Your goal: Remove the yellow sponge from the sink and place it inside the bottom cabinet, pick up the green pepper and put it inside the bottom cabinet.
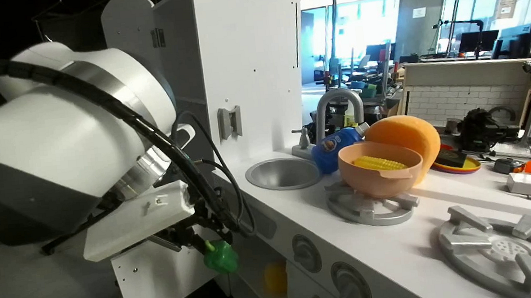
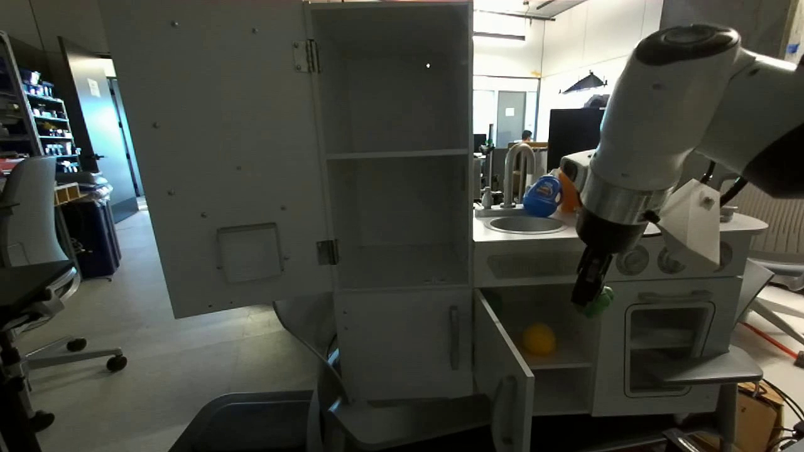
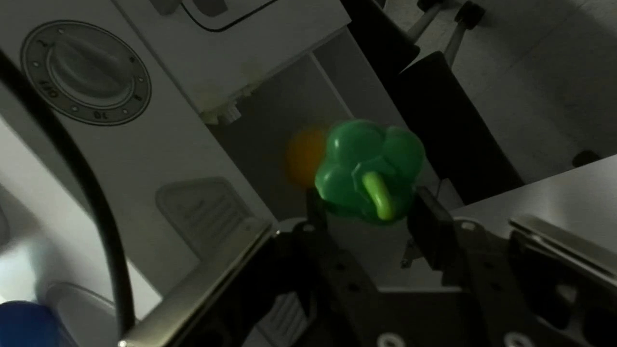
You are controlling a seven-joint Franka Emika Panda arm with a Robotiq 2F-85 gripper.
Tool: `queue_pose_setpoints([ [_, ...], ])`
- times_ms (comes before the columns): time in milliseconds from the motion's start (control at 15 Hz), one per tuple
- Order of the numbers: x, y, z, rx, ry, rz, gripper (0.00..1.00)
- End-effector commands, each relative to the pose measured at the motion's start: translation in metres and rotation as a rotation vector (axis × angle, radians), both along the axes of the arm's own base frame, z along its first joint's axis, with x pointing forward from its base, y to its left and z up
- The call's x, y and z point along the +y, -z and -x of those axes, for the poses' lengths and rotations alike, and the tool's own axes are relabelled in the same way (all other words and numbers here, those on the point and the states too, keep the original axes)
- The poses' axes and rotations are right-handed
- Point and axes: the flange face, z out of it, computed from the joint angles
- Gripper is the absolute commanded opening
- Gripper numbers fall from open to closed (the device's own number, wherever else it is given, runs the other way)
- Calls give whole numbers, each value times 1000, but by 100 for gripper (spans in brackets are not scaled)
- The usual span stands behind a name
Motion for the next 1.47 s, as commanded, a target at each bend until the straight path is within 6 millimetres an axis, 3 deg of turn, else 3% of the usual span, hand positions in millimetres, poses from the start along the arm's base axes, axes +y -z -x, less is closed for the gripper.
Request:
queue_pose_setpoints([
  [0, 13, 23, -13, -41, -14, 9, 22],
  [333, 22, 69, -23, -107, -23, 30, 22],
  [867, 17, 155, -6, -259, -63, 71, 22],
  [1400, 26, 160, -28, -404, -35, 58, 22],
])
